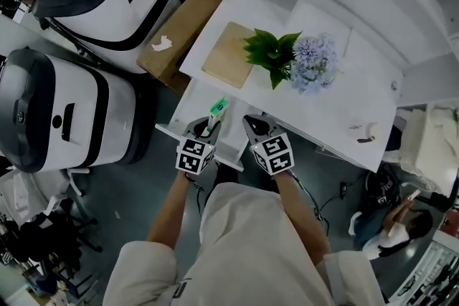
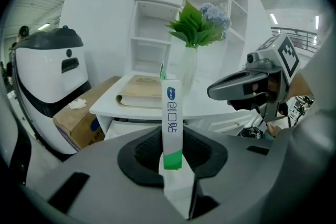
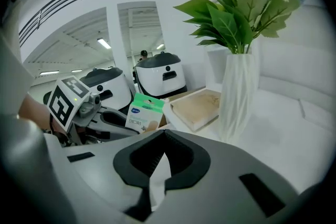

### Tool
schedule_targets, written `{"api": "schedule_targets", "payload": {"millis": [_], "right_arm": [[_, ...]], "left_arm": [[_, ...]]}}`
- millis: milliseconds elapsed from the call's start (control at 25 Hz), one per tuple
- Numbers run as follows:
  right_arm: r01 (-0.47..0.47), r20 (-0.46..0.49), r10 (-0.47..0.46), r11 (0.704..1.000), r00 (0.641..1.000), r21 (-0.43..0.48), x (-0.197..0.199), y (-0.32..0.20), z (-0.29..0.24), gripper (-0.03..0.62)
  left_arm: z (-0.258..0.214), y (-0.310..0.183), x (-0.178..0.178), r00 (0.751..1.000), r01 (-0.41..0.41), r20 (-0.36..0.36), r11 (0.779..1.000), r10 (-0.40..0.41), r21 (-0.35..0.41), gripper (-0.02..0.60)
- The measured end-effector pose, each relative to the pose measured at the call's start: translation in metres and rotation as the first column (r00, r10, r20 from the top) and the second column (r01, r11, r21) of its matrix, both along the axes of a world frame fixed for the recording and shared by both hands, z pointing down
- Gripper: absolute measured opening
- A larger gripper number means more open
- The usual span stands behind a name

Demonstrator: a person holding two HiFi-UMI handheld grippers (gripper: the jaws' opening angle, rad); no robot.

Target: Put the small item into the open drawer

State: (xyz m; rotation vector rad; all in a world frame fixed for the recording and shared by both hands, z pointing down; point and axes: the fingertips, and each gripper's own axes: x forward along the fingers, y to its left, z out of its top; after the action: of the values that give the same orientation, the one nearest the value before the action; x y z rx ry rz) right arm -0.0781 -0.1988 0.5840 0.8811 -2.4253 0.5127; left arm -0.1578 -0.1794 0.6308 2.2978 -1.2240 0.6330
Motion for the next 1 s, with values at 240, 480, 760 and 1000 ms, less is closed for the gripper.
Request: {"api": "schedule_targets", "payload": {"millis": [240,480,760,1000], "right_arm": [[-0.102,0.004,0.102,0.994,0.995,-0.028,0.009,-0.002,0.012,0.026],[-0.224,-0.011,0.224,0.973,0.974,-0.049,0.03,0.002,0.03,0.026],[-0.331,-0.023,0.331,0.939,0.943,-0.097,0.043,0.017,0.049,0.026],[-0.387,-0.029,0.386,0.915,0.922,-0.119,0.052,0.023,0.057,0.026]], "left_arm": [[0.029,-0.005,0.012,0.983,-0.178,0.025,0.98,0.181,-0.083,0.1],[0.078,-0.004,0.024,0.947,-0.322,-0.081,0.915,0.311,-0.242,0.1],[0.113,0.004,0.029,0.894,-0.442,-0.092,0.827,0.439,-0.347,0.1],[0.131,0.006,0.044,0.856,-0.504,-0.106,0.767,0.507,-0.399,0.1]]}}
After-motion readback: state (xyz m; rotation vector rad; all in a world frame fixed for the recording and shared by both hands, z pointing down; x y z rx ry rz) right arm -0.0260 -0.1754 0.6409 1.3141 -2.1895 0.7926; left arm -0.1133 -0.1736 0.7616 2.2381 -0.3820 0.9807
